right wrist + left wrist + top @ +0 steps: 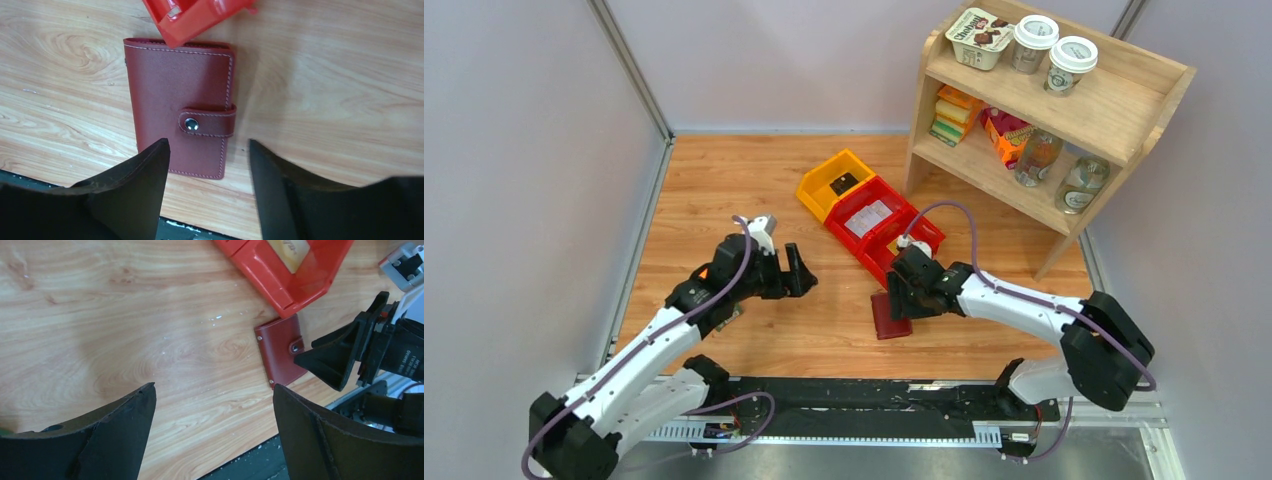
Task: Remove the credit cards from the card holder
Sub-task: Move the card holder to the center of the board.
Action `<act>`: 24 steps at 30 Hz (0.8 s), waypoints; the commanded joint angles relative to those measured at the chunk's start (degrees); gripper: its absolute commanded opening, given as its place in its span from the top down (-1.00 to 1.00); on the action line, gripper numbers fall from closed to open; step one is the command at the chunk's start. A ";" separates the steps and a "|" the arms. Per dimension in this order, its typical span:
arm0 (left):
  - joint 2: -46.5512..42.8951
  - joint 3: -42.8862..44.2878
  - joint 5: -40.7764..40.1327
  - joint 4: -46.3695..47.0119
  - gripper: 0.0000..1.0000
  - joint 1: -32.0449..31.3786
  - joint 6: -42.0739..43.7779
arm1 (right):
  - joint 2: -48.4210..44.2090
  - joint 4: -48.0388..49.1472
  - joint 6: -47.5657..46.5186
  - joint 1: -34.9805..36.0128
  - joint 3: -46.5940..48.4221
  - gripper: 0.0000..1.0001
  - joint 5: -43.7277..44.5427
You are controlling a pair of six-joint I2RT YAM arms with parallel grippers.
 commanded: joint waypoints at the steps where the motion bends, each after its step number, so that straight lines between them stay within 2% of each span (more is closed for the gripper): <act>1: 4.46 -2.03 -7.75 7.32 -0.85 -5.98 -8.47 | 4.03 5.98 -2.96 0.31 0.53 -0.15 -5.17; 4: 6.14 -3.87 -10.38 9.87 -0.79 -9.93 -10.32 | 5.18 7.74 -3.93 2.67 1.32 -0.05 -8.15; 12: 6.85 -11.08 -12.58 14.44 -0.66 -14.51 -16.82 | 9.84 9.76 -6.04 6.02 5.01 -0.04 -9.22; 17: 7.63 -12.84 -12.85 17.16 -0.54 -14.78 -17.89 | 8.36 7.75 -5.08 6.02 5.89 -0.11 -3.88; 21: 10.36 -12.67 -11.53 20.59 -0.52 -15.04 -18.15 | 4.84 7.39 -1.74 5.94 5.01 -0.13 -0.79; 24: 13.86 -12.23 -10.65 23.66 -0.50 -15.39 -18.50 | 3.16 8.44 0.64 6.02 4.31 -0.01 0.35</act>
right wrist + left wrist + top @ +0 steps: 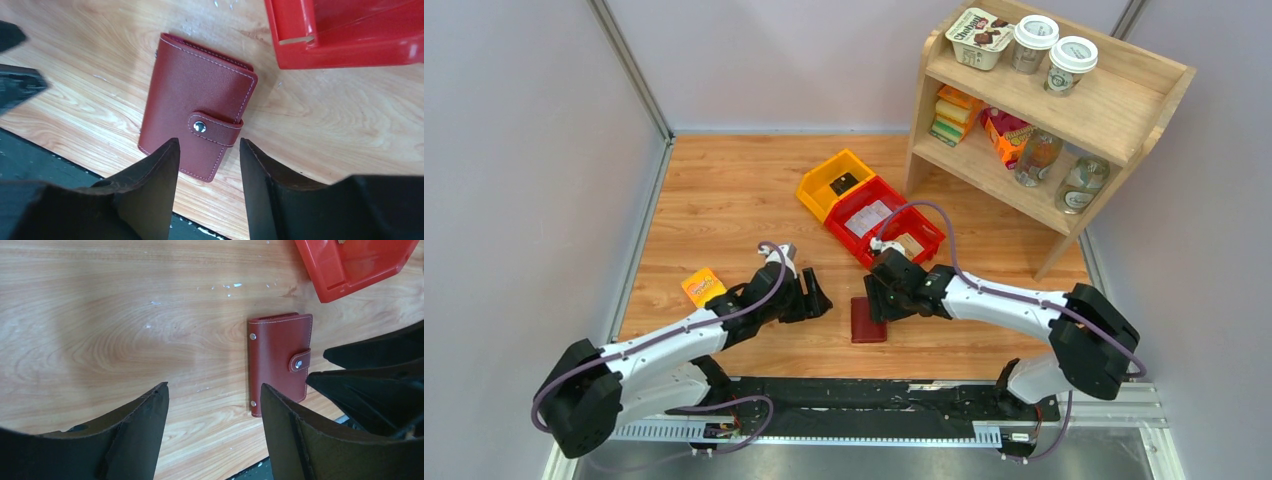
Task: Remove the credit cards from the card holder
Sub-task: Move the card holder to the center of the board, then open the card holder at the center of the board.
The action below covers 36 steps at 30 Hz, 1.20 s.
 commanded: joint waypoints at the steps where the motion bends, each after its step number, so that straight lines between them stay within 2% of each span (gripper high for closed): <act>1: 3.71 1.25 1.05 7.06 -0.49 -1.10 -1.43 | -3.35 1.82 4.07 -0.03 0.57 0.10 4.03; 3: 6.43 1.61 1.31 8.20 -0.50 -1.71 -1.52 | -2.04 1.65 4.16 0.05 1.79 0.31 3.33; 5: 7.84 1.96 1.31 8.47 -0.50 -2.42 -1.87 | -0.54 1.30 4.42 0.23 2.85 0.35 3.24; 10: 10.92 3.10 0.96 11.19 -0.50 -4.26 -2.14 | 2.45 -0.02 5.39 0.67 4.61 0.30 3.24; 16: 14.88 4.33 1.31 12.60 -0.50 -5.58 -2.66 | 6.13 -1.68 6.10 1.64 5.93 0.02 3.85; 20: 16.90 5.21 1.40 12.78 -0.51 -6.55 -2.84 | 9.30 -4.24 5.92 2.52 7.07 -0.06 5.87; 27: 18.48 5.56 1.40 13.48 -0.51 -7.61 -3.63 | 10.98 -5.03 6.36 3.04 6.64 -0.01 6.93; 36: 21.90 6.00 1.75 15.14 -0.45 -8.40 -4.51 | 8.61 -1.44 6.10 2.43 3.48 0.17 4.21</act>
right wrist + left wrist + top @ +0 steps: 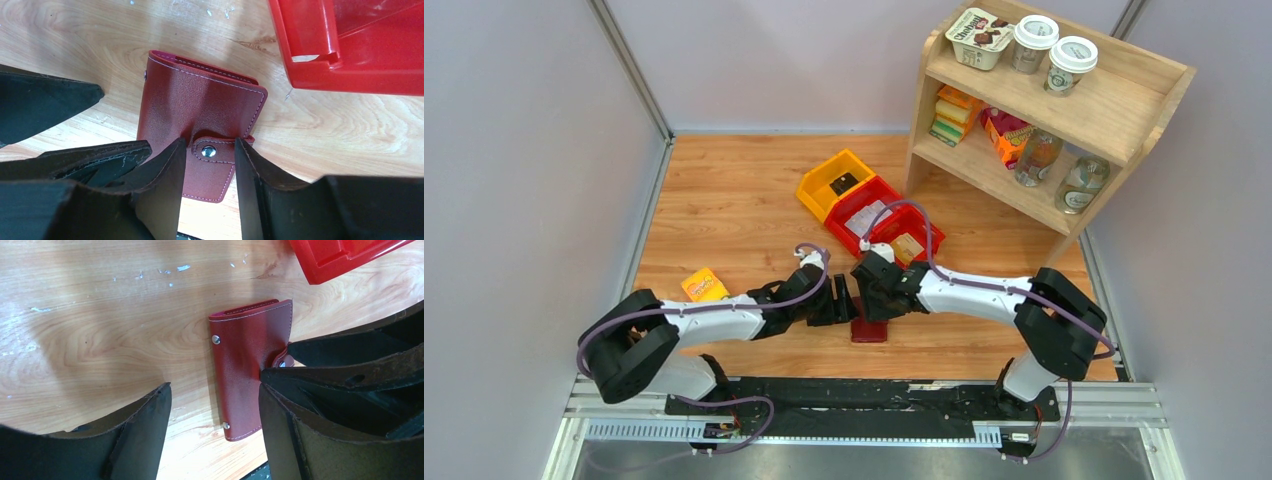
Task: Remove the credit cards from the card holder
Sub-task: Open the card holder at the center of the board.
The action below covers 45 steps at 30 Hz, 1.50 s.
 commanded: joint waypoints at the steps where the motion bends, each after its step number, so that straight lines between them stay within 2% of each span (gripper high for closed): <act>1: 2.37 1.59 0.46 2.73 -0.42 -0.75 -1.10 | -0.09 2.83 0.74 -0.50 -3.48 0.20 -1.91; 6: 5.71 2.38 1.25 3.61 -0.36 -1.10 -1.27 | -2.20 6.61 0.48 -1.99 -6.29 0.43 -5.43; 11: 7.64 2.64 1.86 4.75 -0.29 -1.36 -1.71 | -3.78 10.74 0.65 -3.84 -9.19 0.57 -10.42; 14: 8.78 2.73 2.04 5.10 -0.16 -1.54 -1.89 | -4.23 13.29 0.65 -4.63 -10.77 0.71 -12.90; 15: 9.05 2.82 2.04 5.19 -0.02 -1.54 -1.89 | -4.49 13.99 0.65 -4.89 -11.21 0.75 -13.51; 21: 9.06 2.12 0.82 4.49 0.58 -1.63 -2.42 | -6.68 15.49 0.74 -5.69 -12.80 1.00 -14.93; 24: 8.09 1.24 -0.50 3.18 0.81 -1.63 -2.42 | -8.79 15.58 1.09 -6.04 -13.67 1.00 -14.66; 25: 7.30 1.06 -1.12 2.30 0.84 -1.54 -2.51 | -9.58 15.41 1.35 -6.30 -14.11 1.00 -14.14; 28: 5.72 0.10 -2.61 0.89 0.91 -1.54 -2.33 | -12.39 14.18 2.85 -7.79 -15.78 0.93 -12.56; 32: 3.61 -0.87 -4.64 -0.87 0.93 -1.54 -2.07 | -14.77 11.63 4.78 -10.08 -17.72 0.45 -9.83; 37: 3.08 -0.69 -4.55 -1.84 0.96 -1.63 -1.01 | -14.77 11.45 5.40 -11.05 -18.34 0.01 -9.56; 40: 3.16 -0.69 -3.85 -1.40 0.98 -1.54 -0.75 | -14.34 12.42 5.05 -11.14 -18.42 -0.08 -10.27; 45: 3.87 -0.43 -3.06 -0.61 0.99 -1.54 -0.49 | -13.02 13.56 4.87 -11.22 -18.42 -0.04 -10.71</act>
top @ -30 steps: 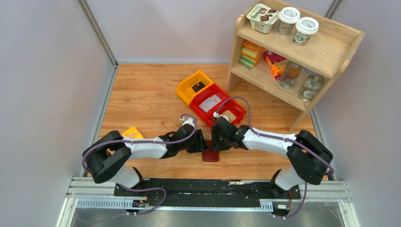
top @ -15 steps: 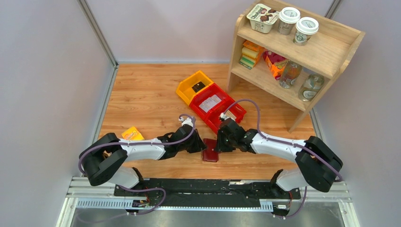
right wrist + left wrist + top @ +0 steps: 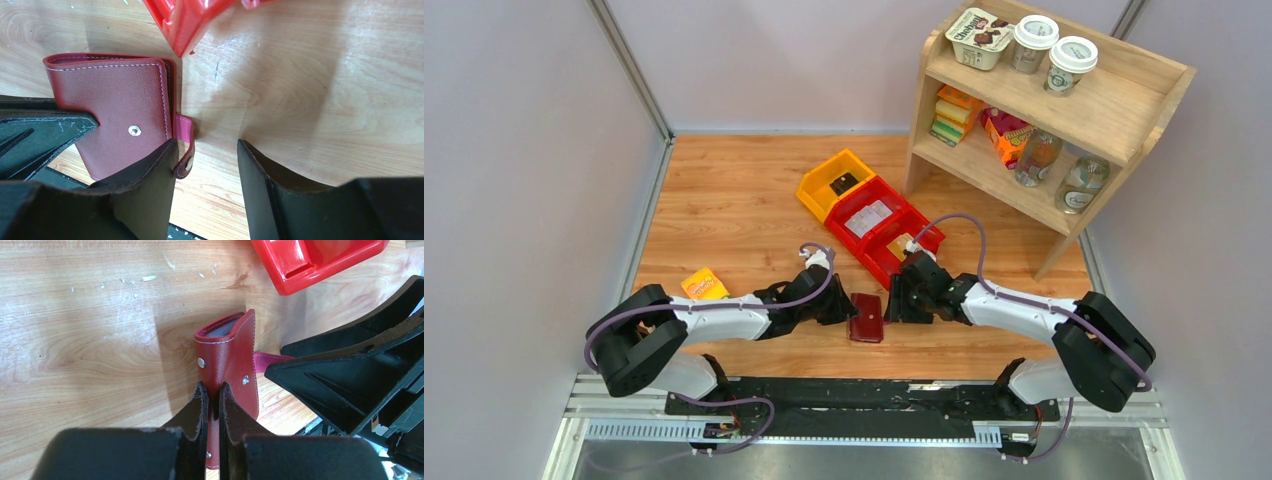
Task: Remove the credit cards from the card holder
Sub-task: Open the card holder at the center of the board.
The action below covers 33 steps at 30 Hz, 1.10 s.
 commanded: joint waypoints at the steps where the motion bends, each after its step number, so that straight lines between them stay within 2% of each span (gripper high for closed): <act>1: 0.89 -1.33 -2.14 -5.96 0.99 -0.05 3.17 | 0.97 1.41 0.46 -0.16 -0.02 -0.03 0.18; 9: 1.16 -0.98 -2.31 -6.57 1.00 -0.14 3.69 | 1.94 3.33 0.99 -2.36 -1.42 0.30 -2.28; 11: 1.68 -0.28 -2.31 -7.36 1.00 -0.05 4.39 | 1.59 5.00 0.63 -2.36 -1.95 0.50 -3.60; 13: 1.95 0.86 -2.84 -8.77 0.93 -0.05 5.53 | 0.71 6.06 0.63 -2.36 -2.57 0.83 -4.21; 14: 1.86 1.91 -3.80 -11.38 0.78 -0.14 6.23 | 0.27 6.41 0.46 -2.36 -2.83 0.97 -4.48; 15: 1.51 2.53 -4.33 -13.93 0.68 -0.05 6.76 | -0.34 7.11 0.37 -2.36 -3.01 1.00 -4.83; 16: 1.16 3.76 -5.12 -15.00 0.35 -0.05 7.64 | -0.87 7.82 0.46 -2.36 -3.62 1.00 -5.27; 18: -0.24 5.35 -6.70 -18.26 -0.03 -0.14 8.26 | -2.18 9.84 0.89 -2.36 -4.67 1.00 -5.53; 19: -1.38 6.14 -7.32 -20.27 -0.16 -0.14 8.35 | -2.71 10.63 1.07 -2.36 -5.29 1.00 -5.71; 22: -3.58 7.81 -9.86 -24.31 -0.26 -0.84 7.92 | -3.94 14.40 1.86 -2.36 -7.22 1.00 -6.94; 27: -2.19 12.98 -10.22 -26.97 -0.40 -2.33 7.91 | -6.40 20.56 3.27 -2.36 -10.21 1.00 -7.73; 29: -0.87 15.01 -11.01 -27.23 -0.60 -3.30 8.09 | -7.37 21.62 3.45 -2.36 -11.27 1.00 -7.73; 33: 3.61 20.01 -11.98 -28.46 -0.61 -4.62 8.96 | -8.26 22.59 3.71 -2.36 -12.15 1.00 -7.38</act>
